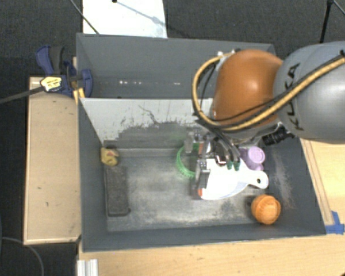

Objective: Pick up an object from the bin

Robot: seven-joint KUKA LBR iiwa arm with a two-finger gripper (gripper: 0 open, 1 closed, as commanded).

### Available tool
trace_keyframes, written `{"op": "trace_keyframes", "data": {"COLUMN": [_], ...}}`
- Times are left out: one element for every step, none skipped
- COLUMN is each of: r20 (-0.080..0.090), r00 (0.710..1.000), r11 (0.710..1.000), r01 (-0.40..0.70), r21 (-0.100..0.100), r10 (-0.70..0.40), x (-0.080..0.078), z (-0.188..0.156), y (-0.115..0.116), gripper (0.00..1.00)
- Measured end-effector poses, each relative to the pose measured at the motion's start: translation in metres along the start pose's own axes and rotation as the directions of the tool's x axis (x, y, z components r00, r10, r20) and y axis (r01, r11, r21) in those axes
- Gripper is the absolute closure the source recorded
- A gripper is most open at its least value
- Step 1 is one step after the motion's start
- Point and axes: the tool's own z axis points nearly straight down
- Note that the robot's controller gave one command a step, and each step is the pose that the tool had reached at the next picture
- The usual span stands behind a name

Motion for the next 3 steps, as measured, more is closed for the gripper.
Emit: {"op": "trace_keyframes", "data": {"r20": [0.008,0.008,0.008], "r00": [1.0,1.0,1.0], "r11": [1.0,1.0,1.0], "r01": [-0.004,-0.007,-0.008], "r21": [0.0,-0.001,-0.001], "r10": [0.004,0.007,0.008], "x": [-0.0017,-0.0017,-0.0017], "z": [-0.0045,-0.0045,-0.0045], "y": [-0.0006,-0.0006,-0.0006], "gripper": [1.0,0.0,0.0]}}
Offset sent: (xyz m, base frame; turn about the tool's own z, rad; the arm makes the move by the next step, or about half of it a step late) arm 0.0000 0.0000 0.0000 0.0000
